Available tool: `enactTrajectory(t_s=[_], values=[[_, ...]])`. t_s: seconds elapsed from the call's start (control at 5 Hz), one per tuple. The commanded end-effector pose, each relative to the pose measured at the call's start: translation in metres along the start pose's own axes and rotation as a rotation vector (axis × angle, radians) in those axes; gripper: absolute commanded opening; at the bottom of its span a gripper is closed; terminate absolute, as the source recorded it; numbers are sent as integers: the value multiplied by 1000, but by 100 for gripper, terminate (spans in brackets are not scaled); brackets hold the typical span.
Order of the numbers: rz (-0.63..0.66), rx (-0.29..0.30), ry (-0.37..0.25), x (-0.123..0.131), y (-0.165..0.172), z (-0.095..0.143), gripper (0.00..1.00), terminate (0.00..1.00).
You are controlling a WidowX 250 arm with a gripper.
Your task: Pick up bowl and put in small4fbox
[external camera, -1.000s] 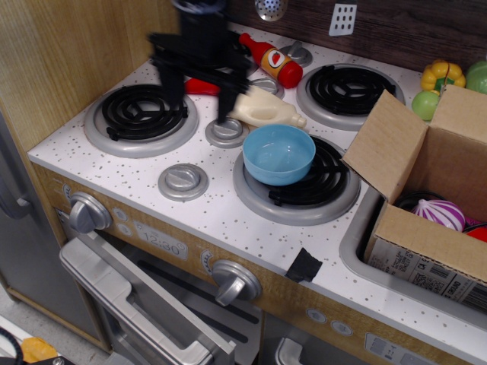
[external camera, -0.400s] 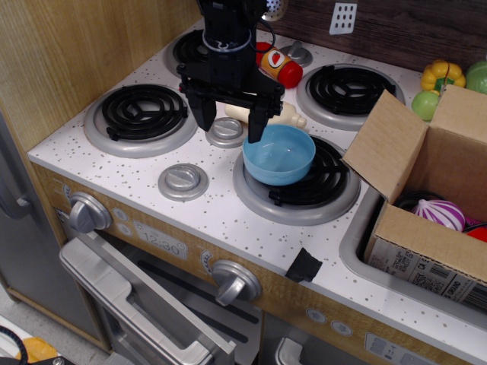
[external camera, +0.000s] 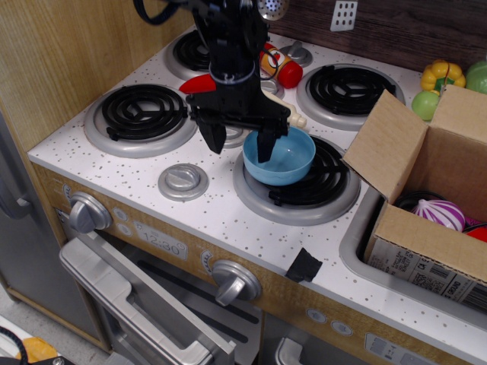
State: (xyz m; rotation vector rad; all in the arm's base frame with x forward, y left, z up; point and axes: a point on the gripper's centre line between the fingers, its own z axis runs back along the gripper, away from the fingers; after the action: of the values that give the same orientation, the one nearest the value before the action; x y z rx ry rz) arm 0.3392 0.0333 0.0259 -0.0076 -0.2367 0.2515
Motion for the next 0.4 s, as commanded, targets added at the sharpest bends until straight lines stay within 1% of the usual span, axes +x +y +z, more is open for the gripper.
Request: enactTrajectory(t_s=[0.0, 0.2], values=[[28, 4, -31, 41, -22, -4, 0, 0], [55, -19, -27, 33, -17, 2, 0, 0]])
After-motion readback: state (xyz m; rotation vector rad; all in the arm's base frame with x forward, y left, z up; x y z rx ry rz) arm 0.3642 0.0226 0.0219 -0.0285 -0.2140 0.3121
